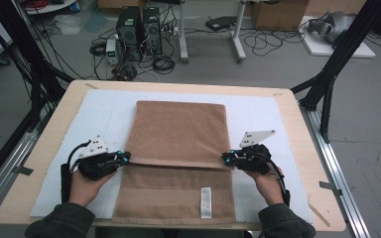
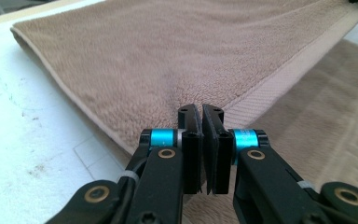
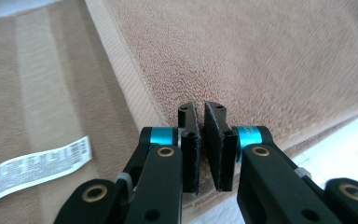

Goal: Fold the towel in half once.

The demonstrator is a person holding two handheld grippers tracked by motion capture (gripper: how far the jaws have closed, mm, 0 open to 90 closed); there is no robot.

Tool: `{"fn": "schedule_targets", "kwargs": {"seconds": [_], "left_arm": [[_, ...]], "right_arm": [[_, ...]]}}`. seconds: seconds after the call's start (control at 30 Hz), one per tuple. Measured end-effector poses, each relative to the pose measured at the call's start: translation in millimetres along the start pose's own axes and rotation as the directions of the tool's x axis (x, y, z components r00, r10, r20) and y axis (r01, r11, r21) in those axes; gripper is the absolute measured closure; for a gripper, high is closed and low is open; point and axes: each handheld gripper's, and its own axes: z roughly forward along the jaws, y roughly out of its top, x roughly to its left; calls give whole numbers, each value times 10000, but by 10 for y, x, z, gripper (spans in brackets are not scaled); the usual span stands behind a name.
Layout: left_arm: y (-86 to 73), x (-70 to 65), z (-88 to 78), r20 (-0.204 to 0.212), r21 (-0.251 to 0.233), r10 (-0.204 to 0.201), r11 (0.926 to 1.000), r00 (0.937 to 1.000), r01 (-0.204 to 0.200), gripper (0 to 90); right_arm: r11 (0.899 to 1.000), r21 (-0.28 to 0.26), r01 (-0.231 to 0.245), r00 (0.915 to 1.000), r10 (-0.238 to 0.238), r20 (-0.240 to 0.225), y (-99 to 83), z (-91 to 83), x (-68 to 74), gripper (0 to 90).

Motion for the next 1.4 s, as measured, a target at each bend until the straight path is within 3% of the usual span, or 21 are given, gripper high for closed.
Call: {"fn": "schedule_targets", "kwargs": {"seconds": [0.07,0.17,0.23,0.33,0.4,0.47,0.5,0.6,0.8,0.97,1.1,1.2,1.4], "left_arm": [[-10,-60,-62,-57,-72,127,9999,9999,-127,859],[-83,-160,-200,-232,-403,30,9992,9997,-40,861],[-158,-235,-297,-118,-462,-70,9989,9999,65,862],[-264,-353,-336,-49,-101,182,9998,9998,-182,861],[-335,-360,-298,-76,174,235,9996,9997,-234,838],[-386,-321,-258,-296,362,59,9993,9995,-49,662],[-404,-288,-248,-254,326,-42,9995,9997,51,617],[-419,-210,-228,-280,341,-38,9994,9996,48,596],[-399,-84,-165,136,411,-242,9989,9996,236,660],[-434,-111,-7,599,928,-149,9956,9981,93,698],[-477,-167,61,683,1196,110,9926,9976,-192,822],[-454,-158,15,700,928,-40,9957,9975,-25,832],[-338,-194,-108,730,509,137,9986,9972,-174,830]], "right_arm": [[9999,-44,111,9999,-111,-85,-10,-60,51,845],[9996,-64,284,9993,-286,-253,-63,-168,168,877],[9989,-271,391,9988,-398,-274,-139,-262,250,877],[9988,-186,447,9986,-451,-258,-247,-368,349,864],[9992,104,377,9983,-372,-445,-312,-297,378,785],[9974,453,562,9973,-540,-496,-358,-162,393,752],[9973,574,453,9978,-424,-516,-369,-98,402,742],[9963,664,545,9964,-499,-687,-332,82,380,701],[9949,755,669,9949,-609,-799,-159,316,222,636],[9842,1580,803,9937,-667,-899,-182,497,186,675],[9870,1353,869,9926,-742,-961,-199,471,182,841],[9890,1233,812,9928,-694,-975,-184,439,177,853],[9944,593,873,9914,-810,-1023,-108,242,201,853]]}}
